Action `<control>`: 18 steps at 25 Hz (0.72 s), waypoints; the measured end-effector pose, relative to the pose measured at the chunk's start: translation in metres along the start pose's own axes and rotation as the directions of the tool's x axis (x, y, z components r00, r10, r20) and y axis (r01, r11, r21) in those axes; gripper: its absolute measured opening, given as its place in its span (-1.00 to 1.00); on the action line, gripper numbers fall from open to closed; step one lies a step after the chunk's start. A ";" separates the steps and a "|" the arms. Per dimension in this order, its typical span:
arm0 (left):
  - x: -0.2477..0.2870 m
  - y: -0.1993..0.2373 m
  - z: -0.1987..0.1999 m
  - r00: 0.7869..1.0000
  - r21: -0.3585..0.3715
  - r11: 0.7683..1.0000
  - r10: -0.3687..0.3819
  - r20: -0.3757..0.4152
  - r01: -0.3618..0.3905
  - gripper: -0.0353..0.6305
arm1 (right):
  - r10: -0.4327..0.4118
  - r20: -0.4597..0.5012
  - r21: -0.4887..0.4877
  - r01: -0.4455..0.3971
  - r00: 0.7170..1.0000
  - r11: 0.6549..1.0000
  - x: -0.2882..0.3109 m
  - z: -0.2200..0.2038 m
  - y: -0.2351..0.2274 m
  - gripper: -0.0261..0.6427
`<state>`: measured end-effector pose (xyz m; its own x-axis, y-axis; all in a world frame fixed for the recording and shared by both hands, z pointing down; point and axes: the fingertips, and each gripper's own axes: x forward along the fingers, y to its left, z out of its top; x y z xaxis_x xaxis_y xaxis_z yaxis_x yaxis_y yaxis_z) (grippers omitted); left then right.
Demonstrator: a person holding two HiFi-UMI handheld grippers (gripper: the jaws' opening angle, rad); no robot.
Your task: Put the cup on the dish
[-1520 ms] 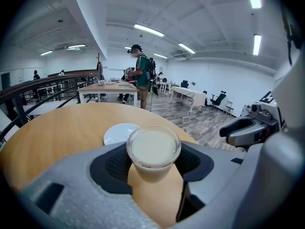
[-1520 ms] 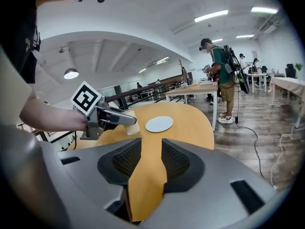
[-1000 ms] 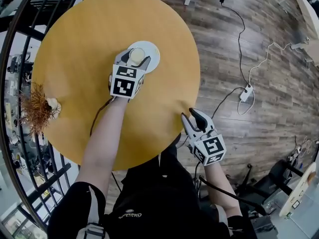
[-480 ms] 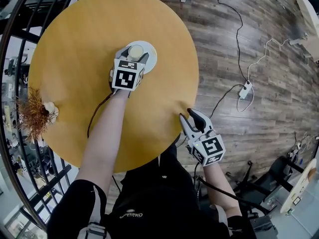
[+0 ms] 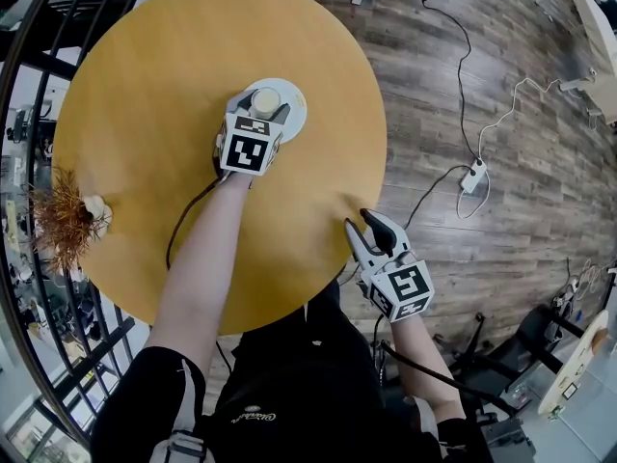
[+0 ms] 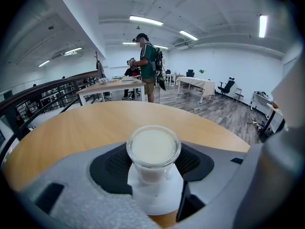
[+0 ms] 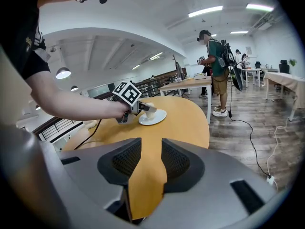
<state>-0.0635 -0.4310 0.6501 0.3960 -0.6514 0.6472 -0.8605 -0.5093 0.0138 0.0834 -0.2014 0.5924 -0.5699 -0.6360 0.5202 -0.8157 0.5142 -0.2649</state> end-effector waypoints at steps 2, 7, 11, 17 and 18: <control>0.001 -0.001 0.000 1.000 0.003 1.000 -0.002 0.006 0.002 -0.09 | 0.003 0.001 -0.001 -0.003 1.000 1.000 0.001 0.001 0.001 -0.57; 0.001 -0.004 0.001 1.000 0.003 1.000 -0.008 0.009 0.008 -0.09 | 0.008 -0.002 -0.002 -0.008 1.000 1.000 0.003 0.001 0.002 -0.57; -0.001 -0.004 0.000 1.000 -0.004 1.000 -0.010 0.020 0.011 -0.09 | 0.011 0.001 0.002 -0.011 1.000 1.000 0.004 0.001 0.005 -0.57; -0.001 -0.003 0.000 0.999 -0.007 1.000 -0.017 0.033 0.017 -0.09 | 0.012 0.008 0.015 -0.013 1.000 1.000 0.007 0.004 0.007 -0.57; -0.002 -0.002 0.000 0.999 -0.009 1.000 -0.016 0.035 0.016 -0.09 | 0.013 0.007 0.014 -0.014 1.000 1.000 0.007 0.004 0.008 -0.57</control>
<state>-0.0625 -0.4285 0.6492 0.4203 -0.6626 0.6199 -0.8569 -0.5146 0.0308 0.0721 -0.2040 0.5911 -0.5815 -0.6332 0.5109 -0.8093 0.5145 -0.2835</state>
